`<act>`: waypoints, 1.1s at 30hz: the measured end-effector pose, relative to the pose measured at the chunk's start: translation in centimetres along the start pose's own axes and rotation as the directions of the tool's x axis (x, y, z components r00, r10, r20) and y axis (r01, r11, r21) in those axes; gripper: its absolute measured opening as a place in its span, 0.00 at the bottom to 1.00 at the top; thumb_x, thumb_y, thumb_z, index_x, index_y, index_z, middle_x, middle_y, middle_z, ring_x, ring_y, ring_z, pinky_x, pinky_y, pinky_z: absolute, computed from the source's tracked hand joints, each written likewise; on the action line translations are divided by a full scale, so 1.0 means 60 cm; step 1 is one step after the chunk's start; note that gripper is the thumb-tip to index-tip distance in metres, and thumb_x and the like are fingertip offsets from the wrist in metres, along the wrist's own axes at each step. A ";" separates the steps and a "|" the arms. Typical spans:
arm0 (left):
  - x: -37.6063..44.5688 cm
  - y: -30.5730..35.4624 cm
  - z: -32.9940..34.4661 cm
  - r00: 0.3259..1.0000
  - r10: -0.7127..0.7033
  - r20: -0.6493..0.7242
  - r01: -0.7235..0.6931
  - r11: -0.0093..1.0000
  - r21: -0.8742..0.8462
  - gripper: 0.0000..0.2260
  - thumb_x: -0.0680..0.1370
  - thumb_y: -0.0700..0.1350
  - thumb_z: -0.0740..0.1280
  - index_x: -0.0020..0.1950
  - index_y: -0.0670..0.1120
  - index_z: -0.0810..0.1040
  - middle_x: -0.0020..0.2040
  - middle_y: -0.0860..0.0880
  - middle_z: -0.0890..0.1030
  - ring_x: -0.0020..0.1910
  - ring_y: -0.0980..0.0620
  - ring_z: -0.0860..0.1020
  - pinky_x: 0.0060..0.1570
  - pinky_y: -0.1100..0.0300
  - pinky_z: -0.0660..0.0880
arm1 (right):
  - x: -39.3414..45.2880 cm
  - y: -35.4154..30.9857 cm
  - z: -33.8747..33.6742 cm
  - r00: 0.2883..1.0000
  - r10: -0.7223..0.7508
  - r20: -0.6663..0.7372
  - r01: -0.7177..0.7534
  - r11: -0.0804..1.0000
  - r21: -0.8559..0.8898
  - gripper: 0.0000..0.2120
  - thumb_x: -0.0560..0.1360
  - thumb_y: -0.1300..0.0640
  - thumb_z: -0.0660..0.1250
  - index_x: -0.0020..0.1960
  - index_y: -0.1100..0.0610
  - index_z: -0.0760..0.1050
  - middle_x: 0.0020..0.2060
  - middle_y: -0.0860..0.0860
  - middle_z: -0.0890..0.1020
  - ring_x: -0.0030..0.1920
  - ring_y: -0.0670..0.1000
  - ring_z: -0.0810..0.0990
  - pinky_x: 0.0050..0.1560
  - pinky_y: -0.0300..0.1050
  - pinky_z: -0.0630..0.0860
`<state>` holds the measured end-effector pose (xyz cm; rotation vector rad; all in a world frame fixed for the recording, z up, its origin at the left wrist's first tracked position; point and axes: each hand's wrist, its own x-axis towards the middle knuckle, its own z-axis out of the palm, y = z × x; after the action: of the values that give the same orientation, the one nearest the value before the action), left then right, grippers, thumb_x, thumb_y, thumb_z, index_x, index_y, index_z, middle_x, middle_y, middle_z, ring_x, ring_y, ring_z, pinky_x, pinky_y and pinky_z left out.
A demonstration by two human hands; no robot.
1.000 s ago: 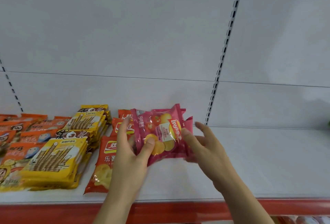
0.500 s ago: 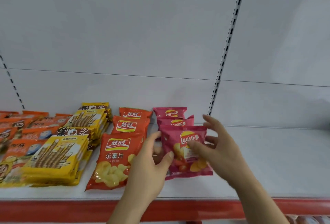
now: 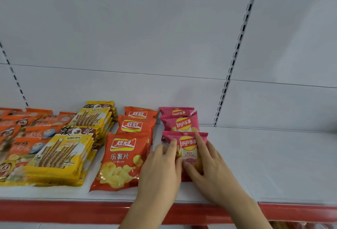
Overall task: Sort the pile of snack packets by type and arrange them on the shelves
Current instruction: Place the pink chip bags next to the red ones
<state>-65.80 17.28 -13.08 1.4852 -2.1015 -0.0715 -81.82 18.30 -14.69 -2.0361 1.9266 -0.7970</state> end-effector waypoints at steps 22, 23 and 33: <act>0.004 -0.027 0.002 0.989 0.039 -0.139 -0.042 0.999 -0.017 0.22 0.77 0.52 0.71 0.70 0.47 0.77 0.61 0.47 0.79 0.59 0.46 0.78 0.51 0.54 0.81 | -0.034 -0.027 -0.008 0.987 0.012 -0.160 -0.035 0.989 -0.142 0.40 0.72 0.24 0.47 0.75 0.33 0.30 0.81 0.50 0.48 0.81 0.51 0.46 0.78 0.52 0.55; 0.004 -0.027 0.001 0.986 0.058 -0.159 -0.061 0.998 -0.013 0.23 0.78 0.53 0.70 0.71 0.46 0.76 0.63 0.45 0.78 0.63 0.44 0.78 0.54 0.52 0.81 | -0.037 -0.024 -0.010 0.983 0.021 -0.183 -0.050 0.986 -0.157 0.40 0.72 0.24 0.46 0.77 0.35 0.33 0.81 0.49 0.47 0.81 0.51 0.45 0.78 0.52 0.54; -0.008 0.067 0.036 0.969 0.156 -0.189 -0.165 0.986 -0.031 0.27 0.83 0.59 0.56 0.74 0.45 0.73 0.74 0.41 0.73 0.76 0.37 0.67 0.72 0.38 0.69 | -0.108 0.041 -0.084 0.945 0.101 -0.310 -0.199 0.932 -0.302 0.40 0.76 0.27 0.44 0.81 0.46 0.47 0.82 0.51 0.48 0.81 0.52 0.44 0.77 0.49 0.47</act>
<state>-70.13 18.66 -13.65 1.2393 -2.0446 0.0764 -86.51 25.34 -13.28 -1.9997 2.4987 -0.8185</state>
